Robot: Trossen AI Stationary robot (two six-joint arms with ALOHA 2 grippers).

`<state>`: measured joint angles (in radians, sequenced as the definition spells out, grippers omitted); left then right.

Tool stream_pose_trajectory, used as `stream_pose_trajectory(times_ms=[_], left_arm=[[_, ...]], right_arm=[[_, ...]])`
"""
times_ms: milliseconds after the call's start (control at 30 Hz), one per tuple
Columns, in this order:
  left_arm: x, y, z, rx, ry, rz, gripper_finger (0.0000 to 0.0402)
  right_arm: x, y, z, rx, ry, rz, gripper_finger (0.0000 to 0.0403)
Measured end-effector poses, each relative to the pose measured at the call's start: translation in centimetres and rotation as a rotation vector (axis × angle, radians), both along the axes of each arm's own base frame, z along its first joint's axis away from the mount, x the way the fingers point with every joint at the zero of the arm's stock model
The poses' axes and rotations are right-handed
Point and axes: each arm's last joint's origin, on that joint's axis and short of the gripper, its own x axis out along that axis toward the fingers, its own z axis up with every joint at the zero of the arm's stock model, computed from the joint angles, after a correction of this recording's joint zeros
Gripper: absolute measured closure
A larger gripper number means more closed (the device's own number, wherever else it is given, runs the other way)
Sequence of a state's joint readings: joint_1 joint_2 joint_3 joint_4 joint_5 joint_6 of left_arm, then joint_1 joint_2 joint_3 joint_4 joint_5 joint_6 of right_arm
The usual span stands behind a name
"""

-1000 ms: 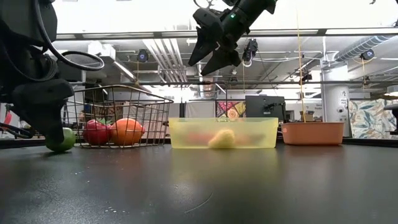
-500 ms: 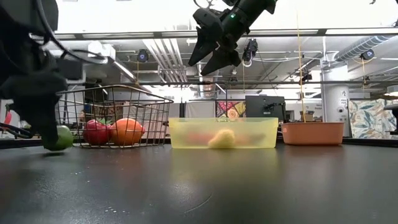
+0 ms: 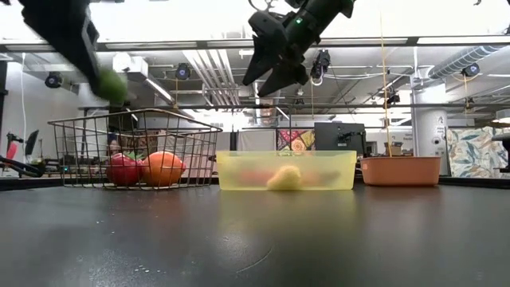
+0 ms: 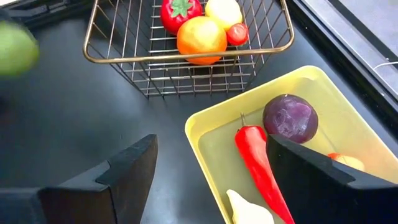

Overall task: Sort produce into baskets
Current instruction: Put the lime into the wire bin

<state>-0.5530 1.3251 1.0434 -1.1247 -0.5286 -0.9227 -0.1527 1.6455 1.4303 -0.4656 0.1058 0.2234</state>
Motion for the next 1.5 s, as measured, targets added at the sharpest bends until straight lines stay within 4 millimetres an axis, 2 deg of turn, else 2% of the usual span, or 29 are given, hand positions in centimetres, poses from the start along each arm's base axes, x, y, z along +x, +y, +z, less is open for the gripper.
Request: stream_pose_trajectory(times_ms=[167,300,500,700,900,1100,1333,1500], left_arm=[[-0.6,1.3,4.7,0.131,-0.054,-0.037,0.0205],[-1.3,3.2,7.3,0.174,-0.103,-0.038,0.0205],[-2.2,7.4,8.4,0.205,-0.111,0.044,0.0205],[-1.4,11.6,8.6,0.112,-0.106,0.038,0.0205],[-0.5,15.4,7.1,0.02,-0.039,-0.01,0.0205],[-0.4,18.0,3.7,-0.109,0.014,-0.008,0.0205],[-0.8,19.0,-0.6,-0.206,0.105,0.024,0.0205],[-0.8,19.1,-2.4,-0.238,0.158,0.026,0.0205]], right_arm=[[-0.2,0.0,-0.1,0.004,0.019,-0.001,0.0108],[-0.7,0.1,0.4,0.012,0.027,-0.008,0.0111],[-1.5,0.2,1.7,0.008,-0.003,-0.008,0.0117],[-1.8,0.3,2.3,0.005,-0.021,-0.008,0.0113],[-1.8,0.3,2.3,0.005,-0.018,-0.007,0.0117],[-1.9,0.3,2.2,0.0,-0.009,-0.001,0.0119],[-2.1,0.3,2.0,0.006,0.024,-0.002,0.0115],[-2.1,0.3,2.0,0.007,0.025,-0.002,0.0119]])
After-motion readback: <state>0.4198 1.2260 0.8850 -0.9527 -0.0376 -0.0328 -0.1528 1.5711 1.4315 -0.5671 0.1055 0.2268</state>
